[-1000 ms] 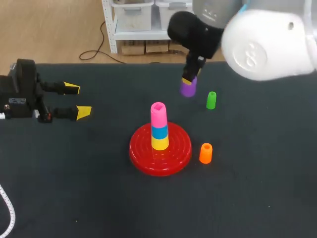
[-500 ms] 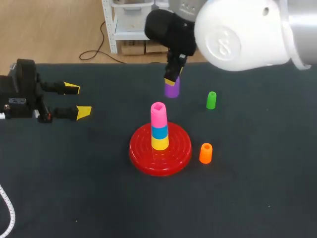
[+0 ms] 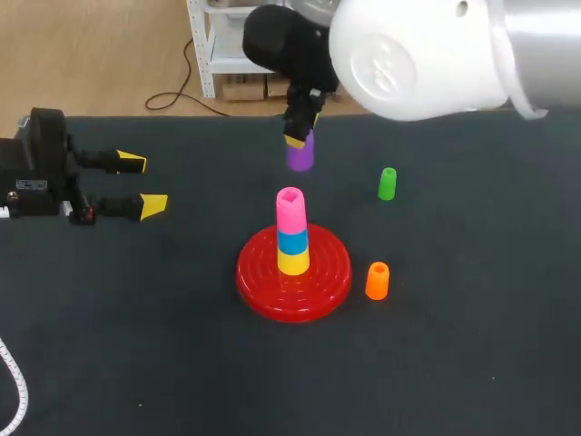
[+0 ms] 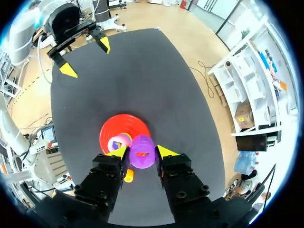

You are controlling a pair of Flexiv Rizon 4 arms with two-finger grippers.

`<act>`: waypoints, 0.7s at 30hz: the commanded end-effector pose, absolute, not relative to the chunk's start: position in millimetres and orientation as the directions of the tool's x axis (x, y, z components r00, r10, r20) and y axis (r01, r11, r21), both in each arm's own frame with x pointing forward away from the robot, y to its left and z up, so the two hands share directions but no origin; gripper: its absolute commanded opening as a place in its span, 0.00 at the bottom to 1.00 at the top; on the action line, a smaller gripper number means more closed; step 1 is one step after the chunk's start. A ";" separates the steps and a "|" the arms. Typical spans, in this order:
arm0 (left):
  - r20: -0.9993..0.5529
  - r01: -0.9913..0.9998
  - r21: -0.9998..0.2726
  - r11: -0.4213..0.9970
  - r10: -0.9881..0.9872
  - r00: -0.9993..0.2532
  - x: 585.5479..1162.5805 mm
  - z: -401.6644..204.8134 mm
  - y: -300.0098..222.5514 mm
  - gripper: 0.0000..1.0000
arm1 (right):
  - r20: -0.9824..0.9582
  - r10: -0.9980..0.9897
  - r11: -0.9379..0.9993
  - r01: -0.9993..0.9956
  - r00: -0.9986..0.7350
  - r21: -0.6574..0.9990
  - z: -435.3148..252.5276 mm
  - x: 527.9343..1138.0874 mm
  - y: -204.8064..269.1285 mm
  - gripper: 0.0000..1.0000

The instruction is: Pick up and stack the cylinders on the red base in this order: pink,purple,orange,green

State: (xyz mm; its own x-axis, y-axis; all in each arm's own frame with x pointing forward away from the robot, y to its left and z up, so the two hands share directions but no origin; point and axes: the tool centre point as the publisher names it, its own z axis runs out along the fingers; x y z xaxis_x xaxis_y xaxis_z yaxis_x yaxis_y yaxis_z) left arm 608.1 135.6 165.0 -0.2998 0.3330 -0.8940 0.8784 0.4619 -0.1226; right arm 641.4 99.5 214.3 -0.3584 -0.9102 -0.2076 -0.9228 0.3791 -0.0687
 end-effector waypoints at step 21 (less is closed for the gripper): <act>-0.898 0.878 -0.118 0.464 0.327 -0.294 607.9 162.7 135.3 1.00 | -0.168 -0.942 0.302 -0.953 -0.292 -0.037 198.7 593.9 101.3 0.00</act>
